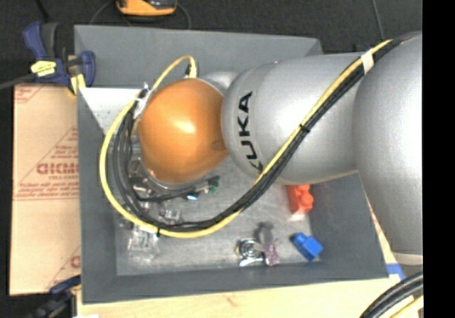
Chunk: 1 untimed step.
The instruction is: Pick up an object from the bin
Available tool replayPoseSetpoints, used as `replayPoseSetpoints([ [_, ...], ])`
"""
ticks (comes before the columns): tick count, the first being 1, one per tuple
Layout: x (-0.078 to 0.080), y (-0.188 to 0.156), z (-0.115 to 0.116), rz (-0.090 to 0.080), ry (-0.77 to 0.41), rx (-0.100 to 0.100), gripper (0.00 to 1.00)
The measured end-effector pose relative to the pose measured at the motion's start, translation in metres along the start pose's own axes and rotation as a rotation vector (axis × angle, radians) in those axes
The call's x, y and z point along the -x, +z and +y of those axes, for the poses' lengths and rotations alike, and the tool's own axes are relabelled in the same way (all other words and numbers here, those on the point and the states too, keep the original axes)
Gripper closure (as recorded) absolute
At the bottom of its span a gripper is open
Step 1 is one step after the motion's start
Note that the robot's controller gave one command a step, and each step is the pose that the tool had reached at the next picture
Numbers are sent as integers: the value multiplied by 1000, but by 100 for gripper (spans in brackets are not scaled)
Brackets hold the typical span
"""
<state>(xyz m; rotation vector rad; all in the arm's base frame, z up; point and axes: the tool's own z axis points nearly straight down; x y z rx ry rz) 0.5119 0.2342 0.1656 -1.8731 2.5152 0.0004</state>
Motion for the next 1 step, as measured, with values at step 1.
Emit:
replayPoseSetpoints([
  [1,7,-46,-8,1,37,-1,100],
])
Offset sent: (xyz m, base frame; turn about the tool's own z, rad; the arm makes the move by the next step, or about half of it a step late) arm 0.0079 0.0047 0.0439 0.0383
